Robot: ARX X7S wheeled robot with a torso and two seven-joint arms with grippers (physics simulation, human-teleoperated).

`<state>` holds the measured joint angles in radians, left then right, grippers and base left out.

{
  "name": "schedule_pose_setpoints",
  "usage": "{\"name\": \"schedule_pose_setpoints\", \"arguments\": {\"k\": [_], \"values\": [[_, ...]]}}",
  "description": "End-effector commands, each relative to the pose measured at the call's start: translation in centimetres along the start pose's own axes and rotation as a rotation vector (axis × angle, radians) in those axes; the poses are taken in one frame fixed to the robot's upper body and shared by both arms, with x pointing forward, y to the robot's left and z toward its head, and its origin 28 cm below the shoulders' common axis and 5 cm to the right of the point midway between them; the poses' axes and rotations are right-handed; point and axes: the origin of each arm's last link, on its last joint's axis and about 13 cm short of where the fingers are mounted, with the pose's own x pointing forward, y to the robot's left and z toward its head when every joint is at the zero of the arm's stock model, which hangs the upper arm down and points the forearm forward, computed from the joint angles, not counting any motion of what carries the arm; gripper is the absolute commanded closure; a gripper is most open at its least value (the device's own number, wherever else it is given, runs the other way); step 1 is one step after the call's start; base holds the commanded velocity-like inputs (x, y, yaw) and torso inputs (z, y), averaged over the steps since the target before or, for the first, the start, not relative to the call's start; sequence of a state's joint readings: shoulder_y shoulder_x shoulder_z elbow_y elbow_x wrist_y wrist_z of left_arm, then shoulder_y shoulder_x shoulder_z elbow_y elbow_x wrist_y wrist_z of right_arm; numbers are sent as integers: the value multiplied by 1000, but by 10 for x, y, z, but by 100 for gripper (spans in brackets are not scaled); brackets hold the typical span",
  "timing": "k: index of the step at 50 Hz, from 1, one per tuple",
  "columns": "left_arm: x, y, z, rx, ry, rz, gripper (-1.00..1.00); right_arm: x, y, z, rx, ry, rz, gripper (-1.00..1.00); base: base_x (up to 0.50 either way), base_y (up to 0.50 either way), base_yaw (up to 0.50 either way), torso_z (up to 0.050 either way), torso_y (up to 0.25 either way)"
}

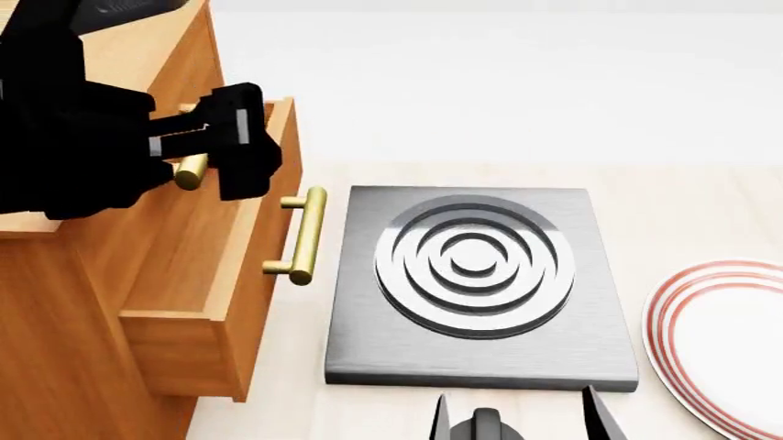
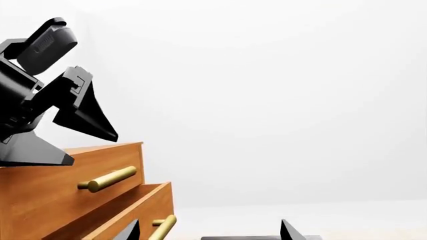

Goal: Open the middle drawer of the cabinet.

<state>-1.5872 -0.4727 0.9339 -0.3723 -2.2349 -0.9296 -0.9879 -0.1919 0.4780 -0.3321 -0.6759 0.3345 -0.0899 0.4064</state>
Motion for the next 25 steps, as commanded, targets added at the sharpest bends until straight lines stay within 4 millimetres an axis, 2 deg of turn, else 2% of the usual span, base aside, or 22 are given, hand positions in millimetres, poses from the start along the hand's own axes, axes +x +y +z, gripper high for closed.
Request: {"name": "schedule_pose_setpoints", "arguments": {"k": [1, 18, 25], "values": [[11, 6, -9, 1, 24, 18, -100, 0, 0, 0, -1, 1, 0, -100, 0, 0, 0, 0, 0], [19, 11, -17, 6, 48, 40, -100, 0, 0, 0, -1, 2, 0, -100, 2, 0, -1, 0, -2], [12, 6, -10, 24, 33, 40, -100, 0, 0, 0, -1, 1, 1, -100, 2, 0, -1, 0, -5]]}}
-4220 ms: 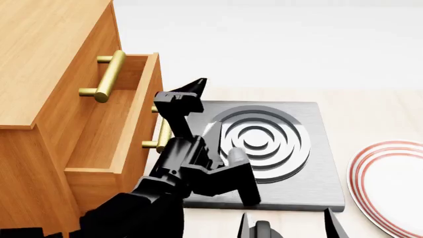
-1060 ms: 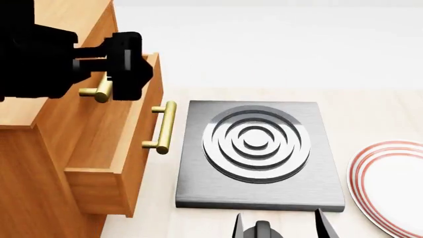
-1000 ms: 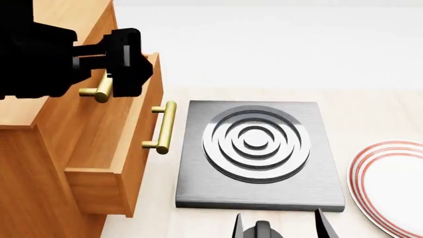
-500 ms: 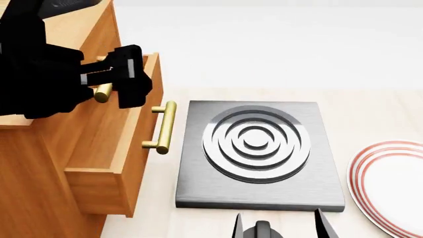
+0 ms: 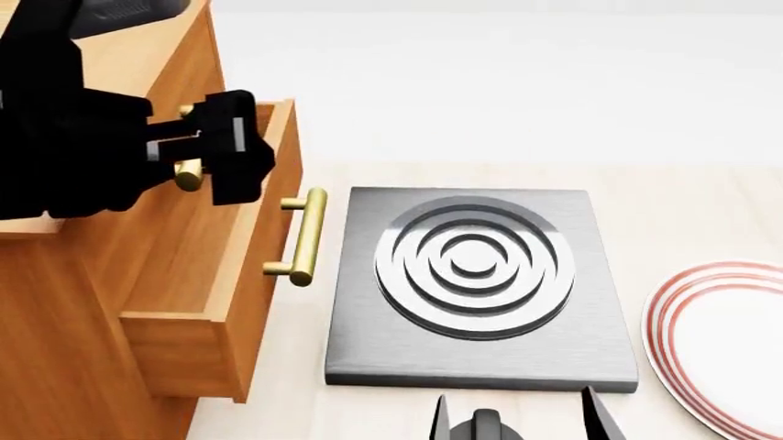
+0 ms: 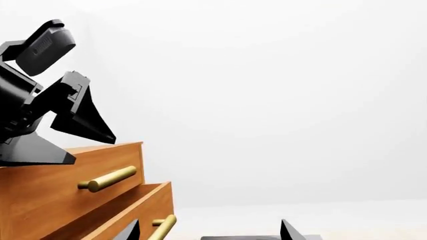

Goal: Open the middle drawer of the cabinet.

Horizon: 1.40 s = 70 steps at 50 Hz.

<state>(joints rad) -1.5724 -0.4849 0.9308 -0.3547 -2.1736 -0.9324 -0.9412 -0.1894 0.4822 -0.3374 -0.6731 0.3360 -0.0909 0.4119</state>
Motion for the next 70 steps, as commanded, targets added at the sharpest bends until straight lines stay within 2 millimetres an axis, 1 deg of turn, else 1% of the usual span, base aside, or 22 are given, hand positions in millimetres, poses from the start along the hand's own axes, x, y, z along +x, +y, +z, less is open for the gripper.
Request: {"name": "schedule_pose_setpoints", "arguments": {"k": [1, 6, 8, 18, 25, 30, 40, 45, 48, 50, 52, 53, 56, 57, 61, 62, 66, 67, 68, 70], "values": [[5, -1, -4, 7, 51, 35, -100, 0, 0, 1, -1, -2, 1, -100, 0, 0, 0, 0, 0], [-13, -9, 12, 21, 8, 31, -100, 0, 0, 1, -1, -2, 0, -100, 0, 0, 0, 0, -2], [-17, -11, 15, 27, -1, 29, -100, 0, 0, 1, -1, -3, 1, -100, 0, 0, 0, 0, 0], [-19, -13, 16, 31, -9, 31, -100, 0, 0, 1, -1, -2, 0, -100, 0, 0, 0, 0, 0], [-22, -19, 21, 34, -20, 19, -100, 0, 0, 1, -2, -1, 0, -100, 0, 0, 0, 0, 0], [-18, -23, 20, 34, -14, 2, -100, 0, 0, 1, -3, 0, -2, -100, 0, 0, 0, 0, 0], [-9, -37, 19, 42, 8, -44, -100, 0, -1, 0, -2, 4, -4, -100, 0, 0, 0, 0, 0], [-5, -38, 21, 50, 26, -24, -100, 0, -1, 0, 0, 7, -4, -100, 0, 0, 0, 0, 0], [1, -36, 20, 37, 26, 13, -100, 0, -1, -1, 2, 11, -3, -100, 0, 0, 0, 0, 0], [4, -35, 16, 38, 32, 18, -100, 0, -1, -1, 3, 12, -2, -100, 0, 0, 0, 0, 0], [13, -33, 8, 25, 38, 25, -100, 0, -1, -2, 4, 14, -3, -100, 0, 0, 0, 0, 0], [13, -33, 8, 25, 38, 25, -100, 0, -1, -2, 4, 14, -3, -100, 0, 0, 0, 0, 0], [23, -32, 4, -35, -13, 56, -100, 0, -1, -3, 5, 16, -5, -100, 0, 0, 0, 0, 0], [28, -33, 1, -68, -19, 56, -100, 0, -1, -3, 6, 18, -4, -100, 0, 0, 0, 0, 0], [37, -39, -8, -87, -30, 51, -100, 1, -1, -4, 6, 22, -8, -100, 0, 0, 0, 0, 0], [42, -41, -12, -94, -31, 56, -100, 0, -2, -3, 7, 22, -12, -100, 0, 0, 0, 0, 0], [46, -46, -22, -86, -17, 35, -100, 0, -3, -4, 7, 22, -19, -100, 0, 0, 0, 0, 0], [46, -46, -22, -86, -17, 35, -100, 0, -3, -3, 8, 23, -20, -100, 0, 0, 0, 0, 0], [47, -48, -28, -88, -10, 25, -100, 1, -3, -3, 7, 22, -21, -100, 0, 0, 0, 0, 0], [49, -48, -30, -90, -10, 27, -100, 0, -3, -3, 7, 22, -21, -100, 0, 0, 0, 0, 0]]}}
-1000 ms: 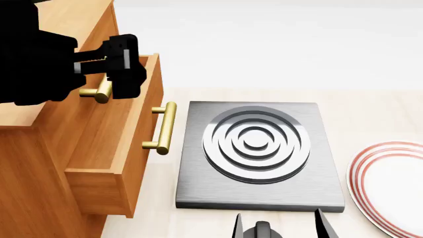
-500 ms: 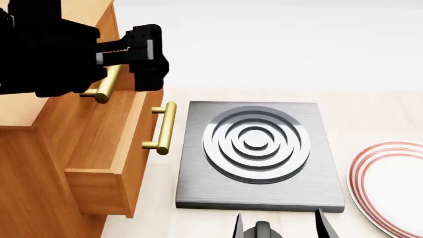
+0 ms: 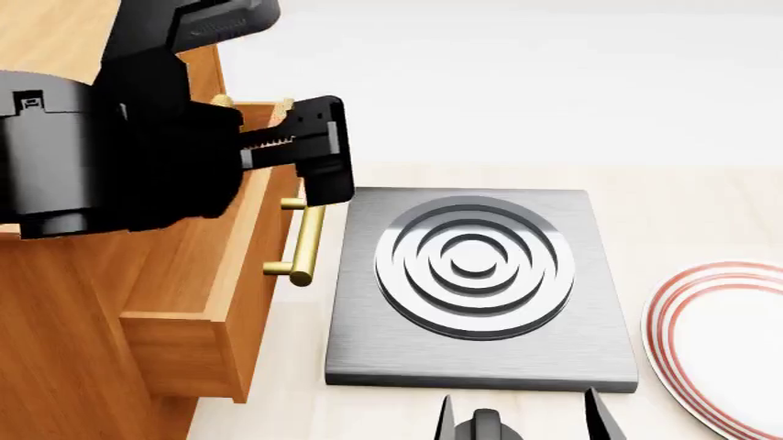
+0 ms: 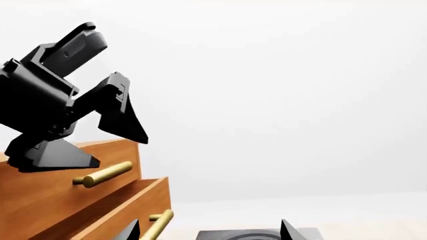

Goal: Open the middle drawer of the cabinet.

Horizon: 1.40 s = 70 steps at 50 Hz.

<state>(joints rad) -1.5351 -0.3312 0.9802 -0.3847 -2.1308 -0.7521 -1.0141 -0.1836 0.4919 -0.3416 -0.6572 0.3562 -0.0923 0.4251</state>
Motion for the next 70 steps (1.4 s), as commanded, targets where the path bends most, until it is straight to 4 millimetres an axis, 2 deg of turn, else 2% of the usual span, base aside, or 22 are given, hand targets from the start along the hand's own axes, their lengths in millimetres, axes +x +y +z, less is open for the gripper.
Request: {"name": "schedule_pose_setpoints", "arguments": {"k": [1, 11, 26, 41, 47, 70], "values": [[16, -7, -24, -34, 3, -8, -100, 0, -1, -1, 2, 4, -10, -100, 0, 0, 0, 0, 0], [31, 2, -45, -45, 28, 18, -100, 0, -2, 0, 3, 5, -13, -100, 0, 0, 0, 0, 0], [47, 17, -61, -43, 59, 49, -100, 0, -2, 0, 3, 5, -12, -100, 0, 0, 0, 0, 0], [47, 17, -61, -29, 52, 63, -100, 0, -3, -1, 2, 5, -12, -100, 0, 0, 0, 0, 0], [45, 15, -57, -8, -23, 91, -100, 0, -2, -1, 2, 6, -11, -100, 0, 0, 0, 0, 0], [51, 20, -61, 8, -19, 137, -100, -1, -2, 0, 1, 7, -8, -100, 0, 0, 0, 0, 0]]}}
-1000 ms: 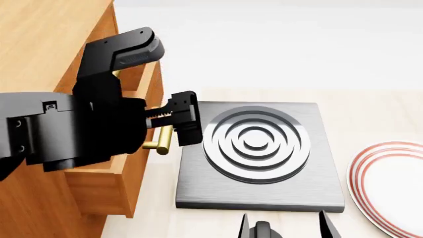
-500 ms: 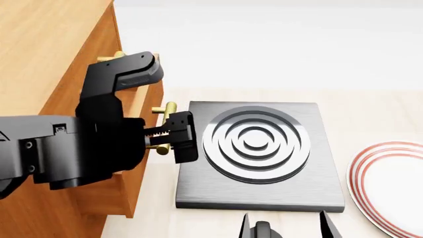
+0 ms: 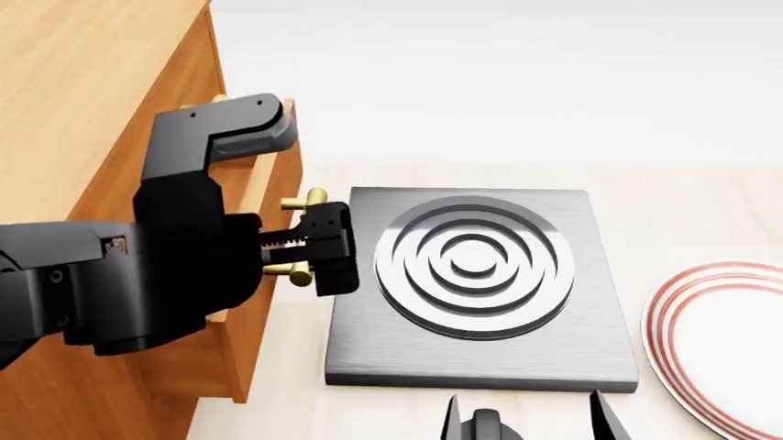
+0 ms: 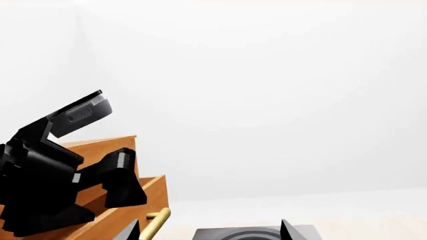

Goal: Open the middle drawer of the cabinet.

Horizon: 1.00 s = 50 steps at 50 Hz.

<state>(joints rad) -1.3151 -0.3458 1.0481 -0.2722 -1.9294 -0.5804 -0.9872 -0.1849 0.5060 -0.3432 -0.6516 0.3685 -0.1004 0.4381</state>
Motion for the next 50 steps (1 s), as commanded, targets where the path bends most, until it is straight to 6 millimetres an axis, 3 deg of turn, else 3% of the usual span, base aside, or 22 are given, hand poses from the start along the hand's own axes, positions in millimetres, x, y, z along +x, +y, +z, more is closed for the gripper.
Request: {"name": "schedule_pose_setpoints", "arguments": {"k": [1, 17, 50], "values": [[5, 4, -1, 5, -7, 35, -100, 0, 0, 0, 0, 0, 1, -100, 0, 0, 0, 0, 0], [13, 14, 0, -15, -65, 117, -100, 0, 0, 0, 2, 3, 2, -100, 0, 0, 0, 0, 0], [25, 20, -19, -1, 35, 144, -100, -1, 0, 0, 3, 1, 1, -100, 0, 0, 0, 0, -2]]}}
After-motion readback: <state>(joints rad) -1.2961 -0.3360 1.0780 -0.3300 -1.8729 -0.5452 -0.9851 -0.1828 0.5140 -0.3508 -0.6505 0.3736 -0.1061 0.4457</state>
